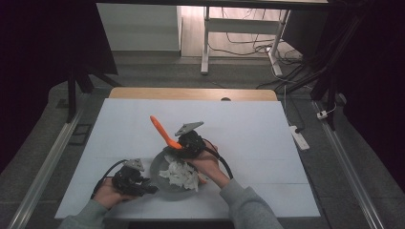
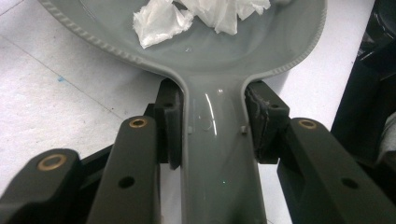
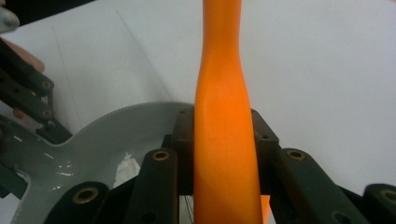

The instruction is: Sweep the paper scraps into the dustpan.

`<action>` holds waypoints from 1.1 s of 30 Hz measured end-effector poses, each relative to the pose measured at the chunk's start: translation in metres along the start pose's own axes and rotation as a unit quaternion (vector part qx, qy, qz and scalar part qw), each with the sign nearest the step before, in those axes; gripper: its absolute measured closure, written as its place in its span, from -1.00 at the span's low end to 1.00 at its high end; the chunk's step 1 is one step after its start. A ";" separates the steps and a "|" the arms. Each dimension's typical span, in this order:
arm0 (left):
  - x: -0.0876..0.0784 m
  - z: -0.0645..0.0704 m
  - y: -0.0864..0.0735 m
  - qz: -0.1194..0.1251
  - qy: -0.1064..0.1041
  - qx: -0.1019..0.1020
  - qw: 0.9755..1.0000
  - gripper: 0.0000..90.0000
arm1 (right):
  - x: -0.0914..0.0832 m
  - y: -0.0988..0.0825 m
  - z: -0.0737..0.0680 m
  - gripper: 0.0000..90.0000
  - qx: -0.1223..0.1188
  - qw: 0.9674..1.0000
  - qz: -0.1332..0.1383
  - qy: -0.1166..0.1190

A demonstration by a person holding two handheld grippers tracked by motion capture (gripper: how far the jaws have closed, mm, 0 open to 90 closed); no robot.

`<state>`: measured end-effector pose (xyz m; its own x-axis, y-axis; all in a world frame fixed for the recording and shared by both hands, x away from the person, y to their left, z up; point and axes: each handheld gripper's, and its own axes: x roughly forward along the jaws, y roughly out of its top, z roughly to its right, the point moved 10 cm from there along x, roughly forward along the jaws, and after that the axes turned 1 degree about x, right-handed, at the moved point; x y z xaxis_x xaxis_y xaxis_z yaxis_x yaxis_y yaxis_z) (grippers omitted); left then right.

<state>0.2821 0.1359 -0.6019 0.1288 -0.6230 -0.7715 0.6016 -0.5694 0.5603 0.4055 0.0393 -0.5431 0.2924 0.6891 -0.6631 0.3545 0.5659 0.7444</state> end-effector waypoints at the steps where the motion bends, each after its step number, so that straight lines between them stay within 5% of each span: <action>1: 0.000 0.000 0.000 0.000 0.000 0.000 1.000 0.36 | -0.003 0.002 0.002 0.56 0.003 1.000 0.005 -0.003; 8: 0.000 0.000 0.000 -0.001 0.000 0.001 1.000 0.36 | -0.023 0.007 0.020 0.56 0.017 0.999 0.033 -0.032; 22: -0.002 0.001 -0.004 -0.001 -0.002 0.004 1.000 0.36 | -0.052 -0.005 0.036 0.56 0.019 0.998 0.036 -0.056; 33: -0.004 0.003 -0.007 -0.006 -0.008 0.010 1.000 0.36 | -0.090 -0.038 0.064 0.56 0.061 0.993 0.029 -0.092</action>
<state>0.2751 0.1407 -0.6016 0.1092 -0.6236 -0.7741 0.5871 -0.5879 0.5565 0.4223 -0.0734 -0.5170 0.4686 0.6186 -0.6307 0.4339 0.4607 0.7743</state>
